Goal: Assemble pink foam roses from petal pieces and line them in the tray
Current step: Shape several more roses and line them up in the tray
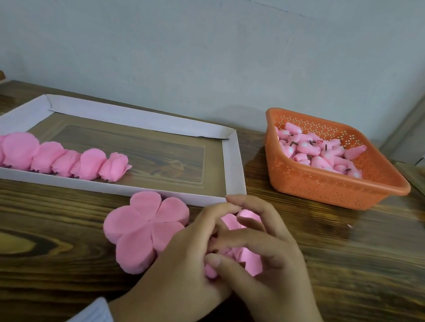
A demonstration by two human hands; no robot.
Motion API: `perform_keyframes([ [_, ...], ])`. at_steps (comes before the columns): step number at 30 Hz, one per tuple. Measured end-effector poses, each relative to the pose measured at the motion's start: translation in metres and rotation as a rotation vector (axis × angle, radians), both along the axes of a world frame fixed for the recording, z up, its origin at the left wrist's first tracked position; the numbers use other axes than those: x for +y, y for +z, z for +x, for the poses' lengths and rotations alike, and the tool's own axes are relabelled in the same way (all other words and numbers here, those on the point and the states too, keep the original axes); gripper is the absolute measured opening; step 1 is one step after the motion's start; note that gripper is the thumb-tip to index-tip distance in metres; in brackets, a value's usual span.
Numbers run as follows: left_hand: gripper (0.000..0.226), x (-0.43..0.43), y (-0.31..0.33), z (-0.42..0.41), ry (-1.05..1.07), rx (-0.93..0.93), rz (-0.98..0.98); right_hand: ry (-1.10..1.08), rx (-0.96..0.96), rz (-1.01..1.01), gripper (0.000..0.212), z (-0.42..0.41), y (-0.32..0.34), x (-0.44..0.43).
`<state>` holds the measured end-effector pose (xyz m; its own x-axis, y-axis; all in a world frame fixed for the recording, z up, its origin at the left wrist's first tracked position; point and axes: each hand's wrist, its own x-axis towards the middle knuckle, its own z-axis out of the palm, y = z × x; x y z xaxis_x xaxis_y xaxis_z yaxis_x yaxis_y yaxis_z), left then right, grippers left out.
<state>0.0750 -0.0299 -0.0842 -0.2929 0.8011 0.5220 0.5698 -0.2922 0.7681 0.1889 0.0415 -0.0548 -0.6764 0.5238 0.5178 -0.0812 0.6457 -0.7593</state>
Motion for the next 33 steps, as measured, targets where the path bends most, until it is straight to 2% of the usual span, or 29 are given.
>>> perform_keyframes([
  [3, 0.068, 0.001, 0.002, 0.001, -0.014, -0.03, 0.003, -0.075, 0.106, 0.026, 0.007, 0.0, -0.001, 0.0],
  [7, 0.059, 0.0, 0.004, 0.002, 0.009, -0.048, 0.018, -0.184, 0.212, -0.066, 0.008, 0.003, -0.002, 0.005],
  [13, 0.069, 0.0, 0.007, 0.001, 0.051, 0.043, 0.104, -0.188, 0.11, -0.099, 0.013, 0.001, 0.001, 0.006],
  [18, 0.081, 0.001, 0.009, 0.002, -0.029, -0.008, 0.025, -0.12, 0.004, -0.103, 0.01, -0.002, 0.005, -0.001],
  [22, 0.07, 0.002, 0.014, 0.003, -0.046, -0.146, -0.038, -0.111, 0.016, -0.19, 0.009, -0.004, 0.015, 0.0],
  [29, 0.034, 0.013, 0.02, -0.003, 0.058, -0.246, -0.131, -0.15, 0.059, -0.396, 0.016, -0.008, 0.028, 0.017],
  [33, 0.037, 0.012, 0.012, -0.005, 0.061, -0.191, -0.196, -0.094, -0.005, -0.412, 0.01, -0.009, 0.022, 0.024],
])
